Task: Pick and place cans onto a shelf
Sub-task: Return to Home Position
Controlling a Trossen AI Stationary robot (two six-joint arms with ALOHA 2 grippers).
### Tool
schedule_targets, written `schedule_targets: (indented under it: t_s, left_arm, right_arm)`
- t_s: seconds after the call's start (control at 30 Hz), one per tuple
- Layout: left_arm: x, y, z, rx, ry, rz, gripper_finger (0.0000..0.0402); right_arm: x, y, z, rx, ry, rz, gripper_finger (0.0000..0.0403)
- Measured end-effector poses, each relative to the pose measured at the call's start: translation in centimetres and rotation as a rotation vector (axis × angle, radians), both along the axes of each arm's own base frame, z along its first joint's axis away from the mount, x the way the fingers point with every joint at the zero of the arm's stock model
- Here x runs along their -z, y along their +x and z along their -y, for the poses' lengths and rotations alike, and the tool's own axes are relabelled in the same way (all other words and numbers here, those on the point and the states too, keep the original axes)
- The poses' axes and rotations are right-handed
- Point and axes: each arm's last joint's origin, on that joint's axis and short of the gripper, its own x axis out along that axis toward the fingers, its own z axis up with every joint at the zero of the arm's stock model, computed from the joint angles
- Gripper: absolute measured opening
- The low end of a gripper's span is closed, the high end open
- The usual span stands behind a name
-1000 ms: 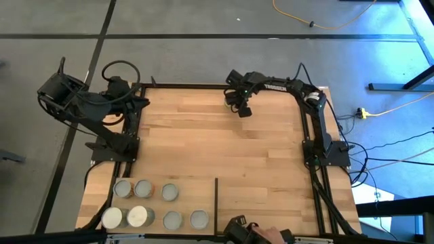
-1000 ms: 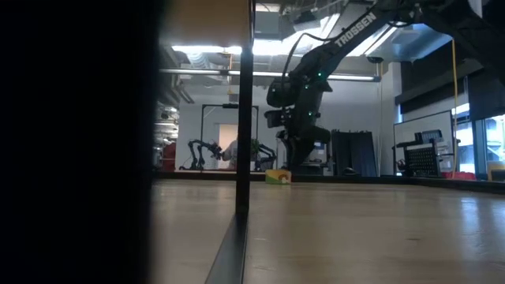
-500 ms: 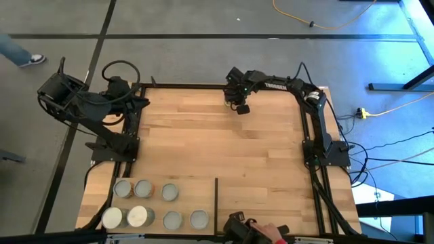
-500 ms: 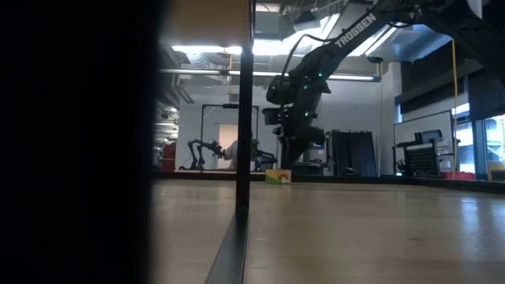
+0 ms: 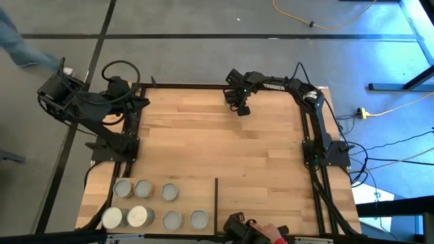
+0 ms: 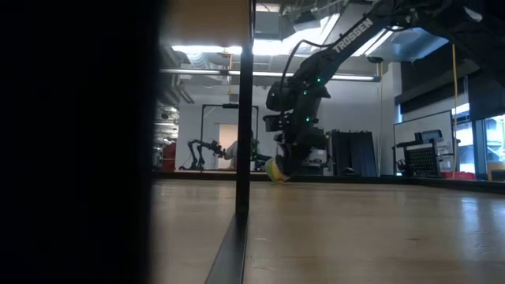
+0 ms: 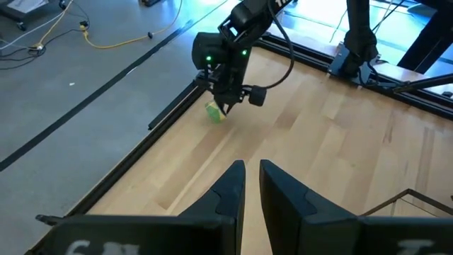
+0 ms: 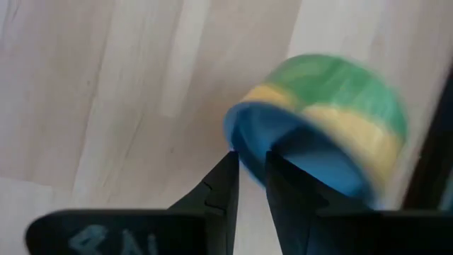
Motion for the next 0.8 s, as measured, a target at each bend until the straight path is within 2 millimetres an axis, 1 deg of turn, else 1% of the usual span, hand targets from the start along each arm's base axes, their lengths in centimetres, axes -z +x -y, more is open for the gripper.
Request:
schedule_targets:
  t_s: [0.37, 0.47, 0.8]
  left_arm:
    - [0.0, 0.0, 0.0, 0.000, 0.000, 0.000, 0.0037]
    - [0.0, 0.0, 0.0, 0.000, 0.000, 0.000, 0.0037]
    - [0.0, 0.0, 0.0, -0.014, -0.019, 0.011, 0.0037]
  right_arm:
    - [-0.3, 0.2, 0.1, -0.002, -0.018, 0.024, 0.0072]
    - [-0.7, 0.3, 0.2, -0.002, -0.022, 0.030, 0.0072]
    - [-3.8, 1.5, 1.0, -0.006, -0.075, 0.105, 0.0072]
